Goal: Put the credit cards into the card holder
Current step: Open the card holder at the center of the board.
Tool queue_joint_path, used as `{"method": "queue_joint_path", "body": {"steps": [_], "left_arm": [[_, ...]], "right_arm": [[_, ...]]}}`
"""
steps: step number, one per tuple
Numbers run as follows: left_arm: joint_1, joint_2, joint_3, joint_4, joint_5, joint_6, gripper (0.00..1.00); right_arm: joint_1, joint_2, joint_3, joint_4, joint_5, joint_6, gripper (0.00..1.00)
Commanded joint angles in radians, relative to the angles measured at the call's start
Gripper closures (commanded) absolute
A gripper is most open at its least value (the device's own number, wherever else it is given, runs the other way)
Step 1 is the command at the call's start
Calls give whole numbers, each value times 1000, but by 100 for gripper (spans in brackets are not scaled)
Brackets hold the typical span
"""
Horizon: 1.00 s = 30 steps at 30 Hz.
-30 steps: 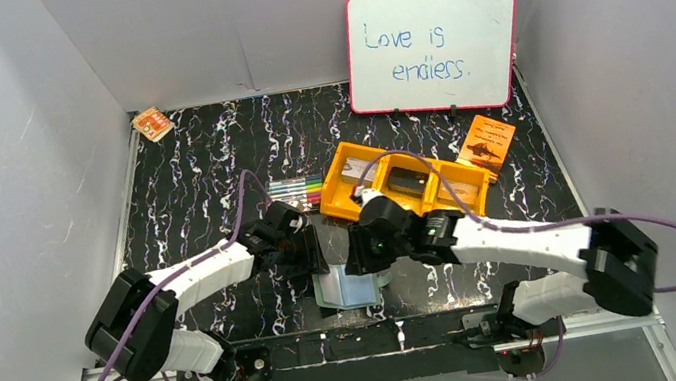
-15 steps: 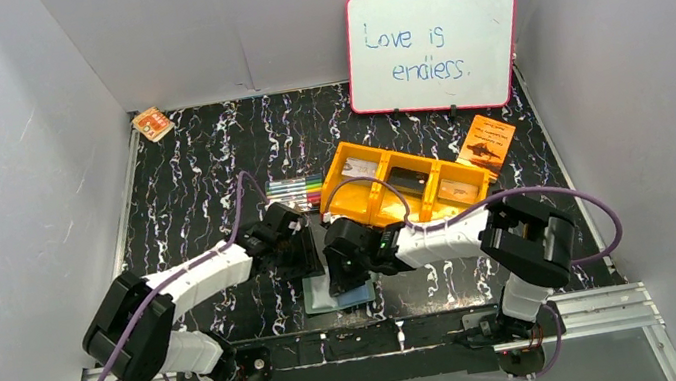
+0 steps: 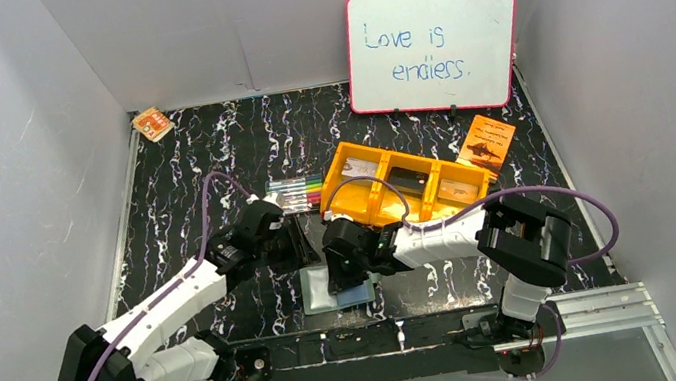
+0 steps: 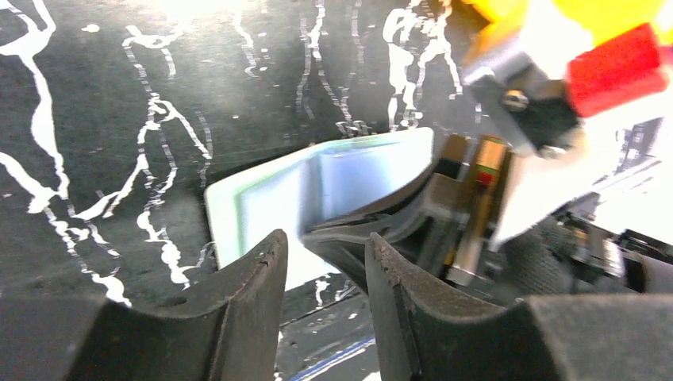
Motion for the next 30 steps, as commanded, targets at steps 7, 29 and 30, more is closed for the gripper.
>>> {"method": "queue_joint_path", "body": {"steps": [7,29,30], "left_arm": [[0,49,-99,166,136,-113,81],[1,139,-167,198,60,-138,99],[1,143,-167,200,60,-138,99]], "right_arm": [[1,-4,19,-12,50,8,86],[2,-291,-116,-178,162,49,57],[1,-291,-126,-174,158,55,55]]}}
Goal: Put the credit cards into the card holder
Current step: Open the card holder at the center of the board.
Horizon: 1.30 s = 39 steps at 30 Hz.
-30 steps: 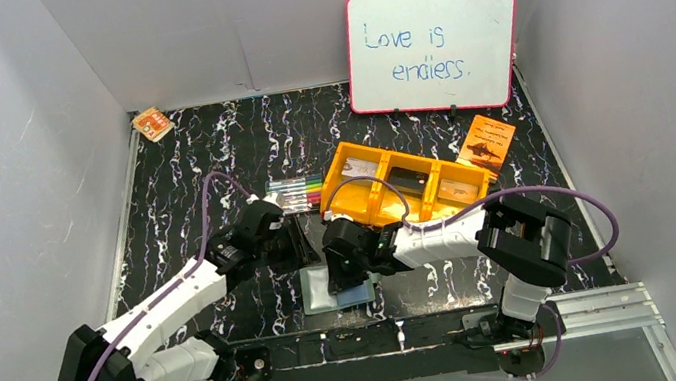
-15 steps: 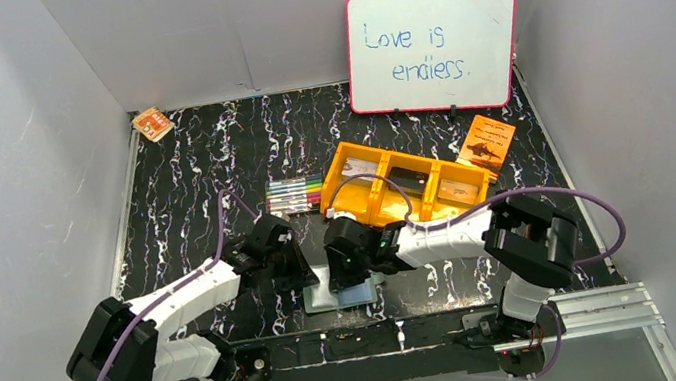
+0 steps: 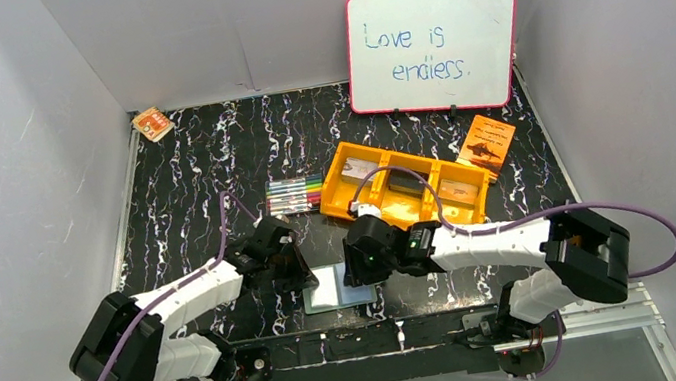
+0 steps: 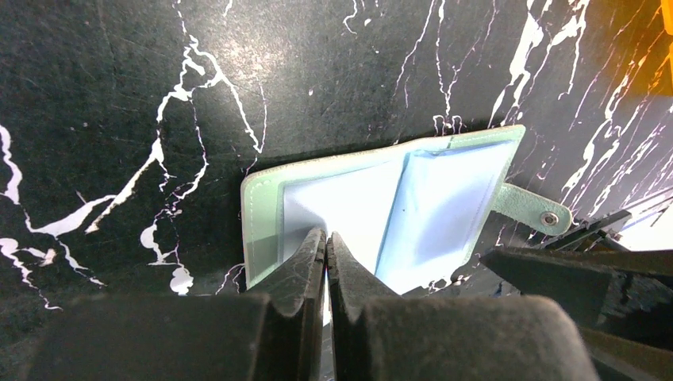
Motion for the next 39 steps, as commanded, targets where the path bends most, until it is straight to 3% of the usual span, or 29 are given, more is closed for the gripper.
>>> {"method": "queue_joint_path", "body": {"steps": [1,20,39], "left_arm": [[0,16,-3,6,-10,1,99],[1,30,-37,36,16,-10,100],[0,43,-30,36,16,-2,100]], "right_arm": [[2,-14,-42,-27,33,35,55],[3,82,-6,48,-34,34,57],[4,-6,-31,154,-62,40,56]]}}
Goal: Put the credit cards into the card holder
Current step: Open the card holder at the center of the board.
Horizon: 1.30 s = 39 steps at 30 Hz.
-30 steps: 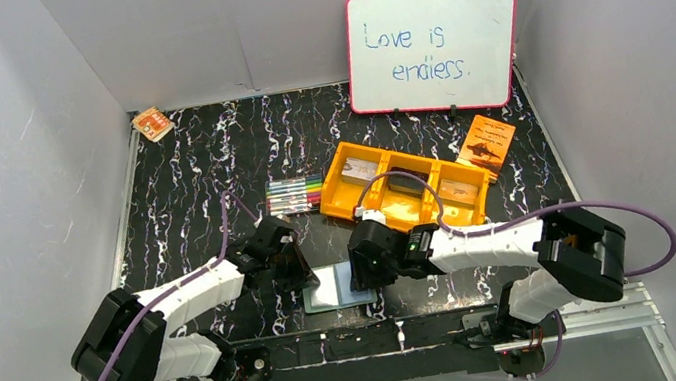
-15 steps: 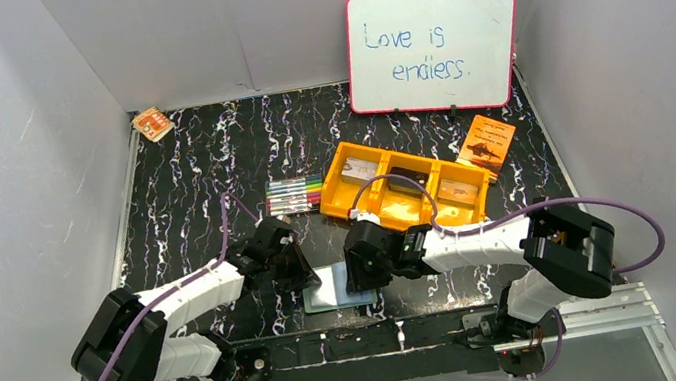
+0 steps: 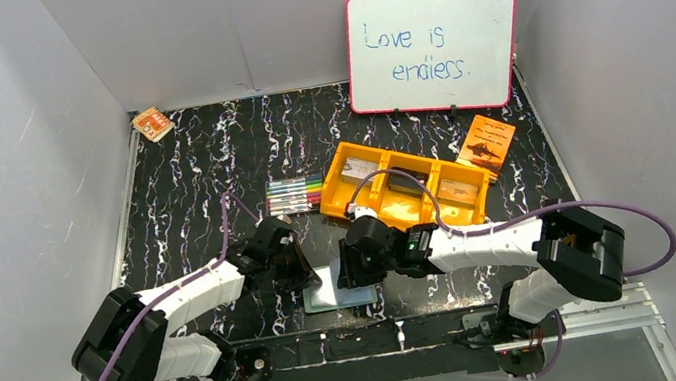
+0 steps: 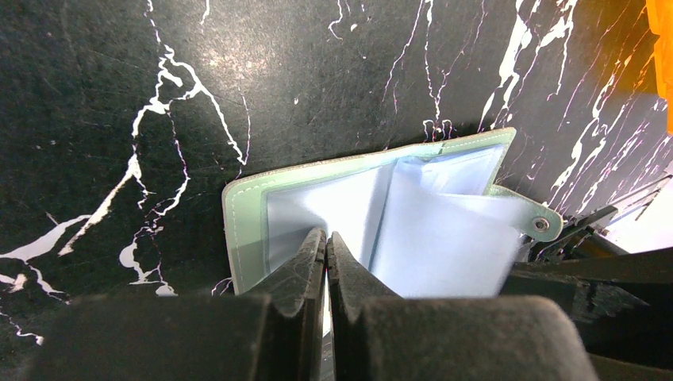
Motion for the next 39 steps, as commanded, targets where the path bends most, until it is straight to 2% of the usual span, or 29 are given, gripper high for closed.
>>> {"method": "queue_joint_path", "body": {"steps": [1,12,17,24,31,39], "left_arm": [[0,17,-9,-33,-1,10,100],[0,18,-7,-39,-1,12,100],[0,19,-4,-41,0,12,100],[0,16,3,-47,0,15,100],[0,12,5,-48,1,16,100],[1,8,20,-58,-3,20,100]], "right_arm": [[4,-34,9,70,-17,10,56],[3,-59,-4,85,-29,11,55],[3,-84,-43,194,-51,36,54],[-6,-83,-65,212,-56,65,62],[-17,-73,-75,206,-54,87,77],[-30,-12,-69,219,-61,87,75]]}}
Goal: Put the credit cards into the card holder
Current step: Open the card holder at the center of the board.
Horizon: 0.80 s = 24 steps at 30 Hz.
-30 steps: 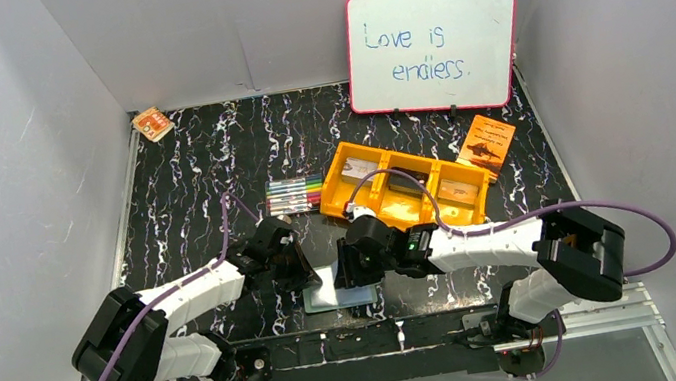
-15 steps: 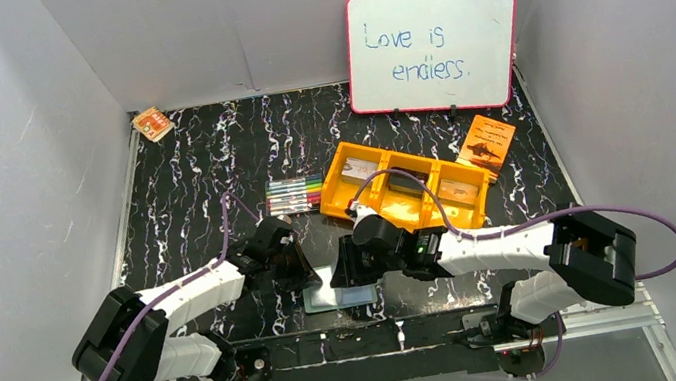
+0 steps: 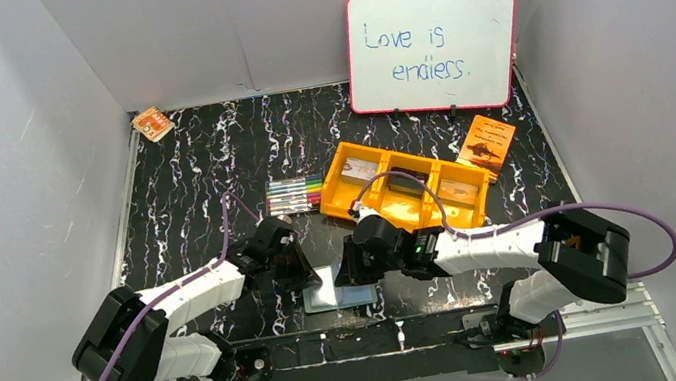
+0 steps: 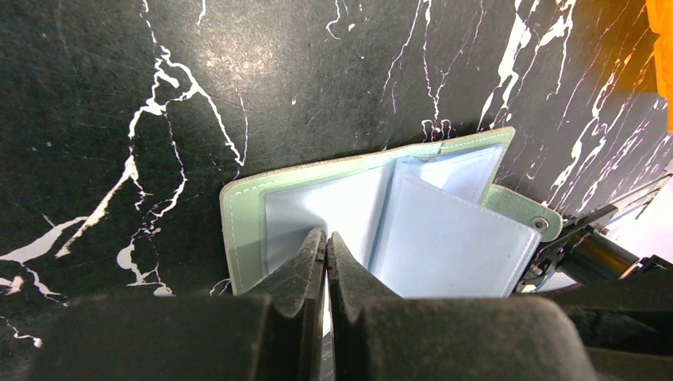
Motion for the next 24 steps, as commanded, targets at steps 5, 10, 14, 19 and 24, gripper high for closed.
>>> {"method": "queue_joint_path", "body": {"steps": [5,10,14,19,24], "left_arm": [[0,-3,23,-70,-13,19,99],[0,-20,41,-93,-24,19,89],[1,-39,65,-111,-24,21,73],[1,-56,91,-105,8,21,64],[0,-30,92,-59,44,14,63]], "right_arm": [[-13,58,8,60,-39,14,75],[-13,69,14,60,-42,8,78],[-12,73,21,49,-42,0,84],[-12,80,32,47,-46,-4,85],[-13,57,27,79,-60,-21,71]]}}
